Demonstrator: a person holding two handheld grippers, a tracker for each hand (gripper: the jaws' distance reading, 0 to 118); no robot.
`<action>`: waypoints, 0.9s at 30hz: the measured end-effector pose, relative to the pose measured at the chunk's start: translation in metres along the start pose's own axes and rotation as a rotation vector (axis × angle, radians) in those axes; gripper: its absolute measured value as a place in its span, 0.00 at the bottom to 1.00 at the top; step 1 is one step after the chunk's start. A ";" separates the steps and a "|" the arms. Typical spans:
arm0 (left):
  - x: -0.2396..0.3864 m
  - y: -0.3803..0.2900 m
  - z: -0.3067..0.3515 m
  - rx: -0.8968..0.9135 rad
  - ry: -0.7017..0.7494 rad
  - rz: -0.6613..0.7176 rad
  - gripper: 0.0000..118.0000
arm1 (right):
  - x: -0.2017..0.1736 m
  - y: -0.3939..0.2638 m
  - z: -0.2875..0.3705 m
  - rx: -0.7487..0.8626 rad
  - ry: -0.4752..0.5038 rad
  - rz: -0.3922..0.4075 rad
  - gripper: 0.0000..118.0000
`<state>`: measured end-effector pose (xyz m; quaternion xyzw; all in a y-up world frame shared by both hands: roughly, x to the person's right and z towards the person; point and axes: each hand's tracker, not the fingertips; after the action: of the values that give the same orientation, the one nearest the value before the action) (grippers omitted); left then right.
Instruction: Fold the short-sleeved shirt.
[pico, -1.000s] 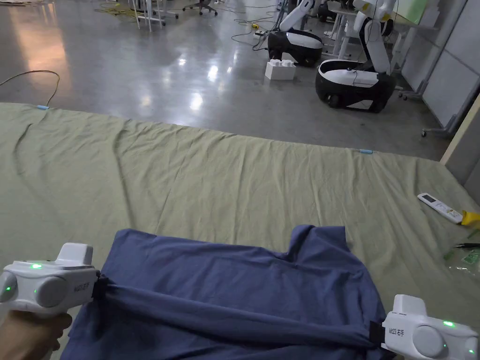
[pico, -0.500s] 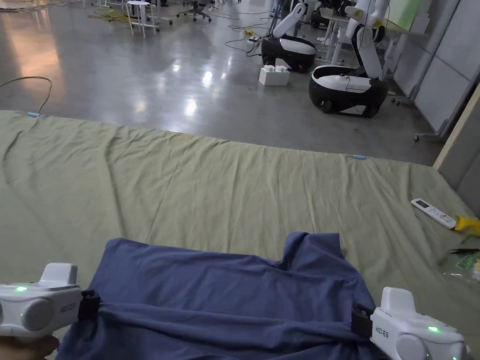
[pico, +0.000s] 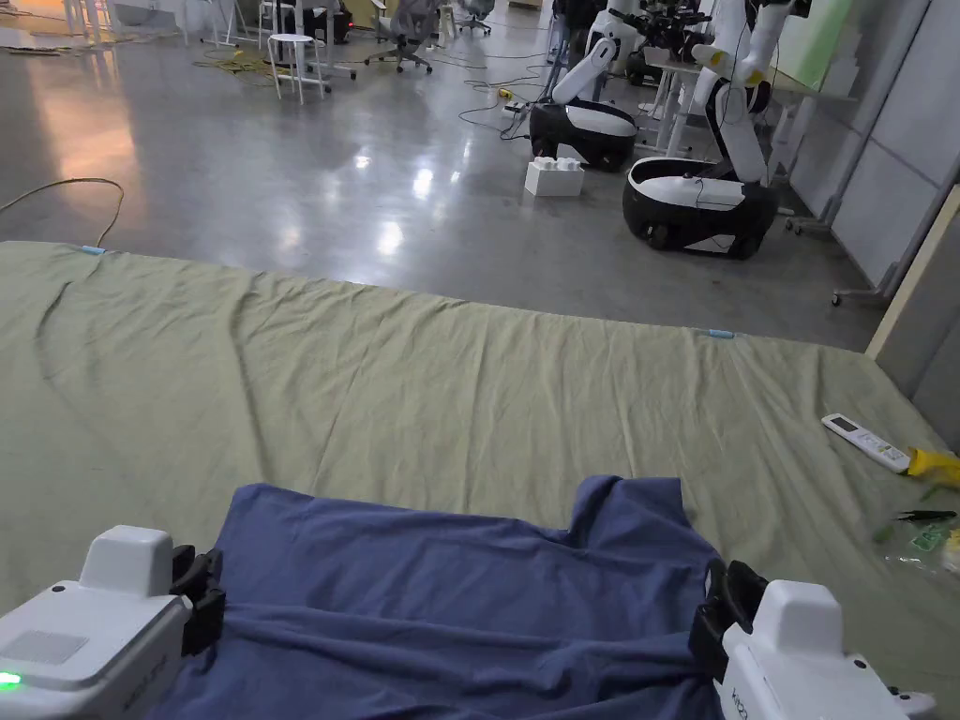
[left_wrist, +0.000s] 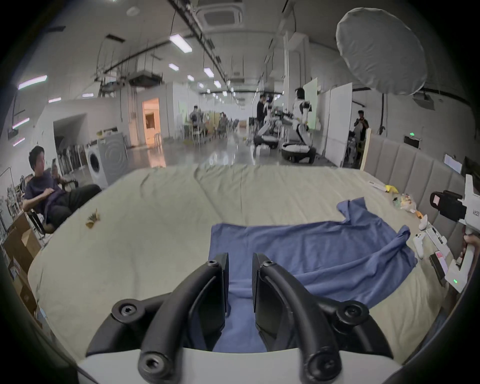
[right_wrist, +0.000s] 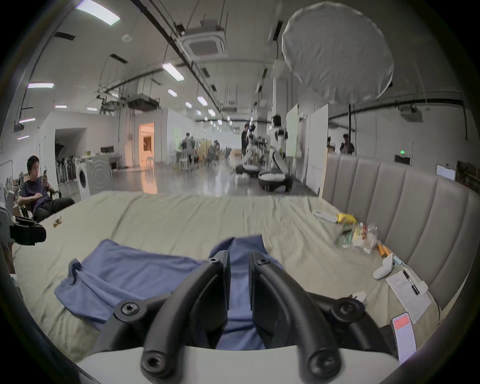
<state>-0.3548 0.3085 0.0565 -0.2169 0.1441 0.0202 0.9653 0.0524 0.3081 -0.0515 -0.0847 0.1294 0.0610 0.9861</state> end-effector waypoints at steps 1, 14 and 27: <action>0.003 0.001 0.008 0.024 -0.001 0.017 0.08 | -0.002 0.002 0.006 0.013 0.009 -0.017 0.06; -0.014 -0.023 0.026 0.086 0.028 0.038 0.05 | -0.016 0.013 0.039 0.096 -0.048 -0.017 0.03; -0.054 -0.064 -0.057 -0.408 -0.001 0.125 0.19 | -0.007 -0.010 0.032 -0.013 -0.038 -0.008 0.03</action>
<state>-0.4155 0.2277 0.0488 -0.3987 0.1496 0.1088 0.8982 0.0552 0.3034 -0.0181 -0.0905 0.1099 0.0597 0.9880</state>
